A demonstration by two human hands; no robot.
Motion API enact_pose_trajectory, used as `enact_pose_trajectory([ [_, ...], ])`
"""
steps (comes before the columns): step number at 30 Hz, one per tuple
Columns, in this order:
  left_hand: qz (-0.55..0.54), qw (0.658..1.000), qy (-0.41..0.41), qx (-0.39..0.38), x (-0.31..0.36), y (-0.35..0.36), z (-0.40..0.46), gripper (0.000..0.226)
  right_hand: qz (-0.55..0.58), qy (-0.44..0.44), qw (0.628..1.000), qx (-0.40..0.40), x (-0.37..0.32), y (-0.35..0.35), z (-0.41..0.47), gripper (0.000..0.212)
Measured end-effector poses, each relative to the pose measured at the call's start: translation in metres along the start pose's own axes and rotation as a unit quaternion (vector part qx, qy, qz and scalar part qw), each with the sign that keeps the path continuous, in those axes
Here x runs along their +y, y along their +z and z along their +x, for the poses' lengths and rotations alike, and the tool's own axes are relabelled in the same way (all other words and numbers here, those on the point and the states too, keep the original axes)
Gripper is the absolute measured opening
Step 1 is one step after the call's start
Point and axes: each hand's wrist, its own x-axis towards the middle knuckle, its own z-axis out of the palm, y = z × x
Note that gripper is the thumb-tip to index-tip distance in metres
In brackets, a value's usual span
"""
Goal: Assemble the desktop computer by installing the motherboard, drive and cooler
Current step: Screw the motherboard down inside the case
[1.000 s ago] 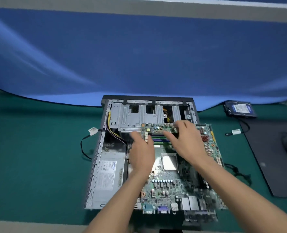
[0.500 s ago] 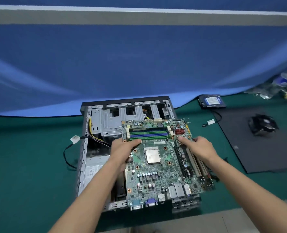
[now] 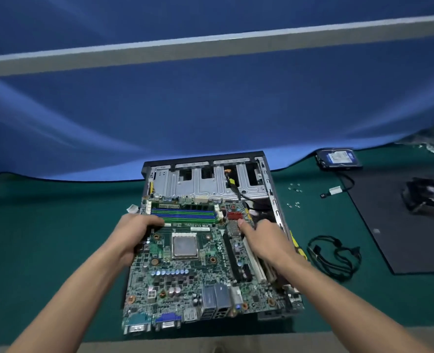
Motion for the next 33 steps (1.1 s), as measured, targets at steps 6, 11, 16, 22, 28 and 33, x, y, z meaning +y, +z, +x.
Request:
enact_pose_trajectory([
  [6,0.012,1.0,-0.003,0.01,-0.009,-0.005,-0.006,0.024,0.043,-0.002,0.999,-0.003,0.008,0.011,-0.001,0.059],
  [11,0.051,0.998,-0.037,0.004,-0.007,0.003,-0.007,0.019,0.013,0.034,0.998,-0.055,0.015,0.014,0.009,0.056],
  [16,-0.016,0.998,-0.064,-0.018,-0.002,0.018,0.001,0.01,0.013,0.065,0.991,-0.113,0.02,0.015,0.016,0.053],
  [22,0.145,0.988,-0.034,-0.031,-0.005,0.031,0.02,0.017,0.045,0.117,0.974,-0.191,0.019,0.015,0.015,0.075],
  [28,0.296,0.946,-0.036,-0.129,-0.015,0.034,0.034,0.03,-0.001,0.125,0.969,-0.211,0.02,0.015,0.013,0.062],
  [33,0.405,0.902,-0.015,-0.147,-0.012,0.04,0.055,0.037,-0.009,0.118,0.969,-0.216,0.019,0.013,0.011,0.06],
])
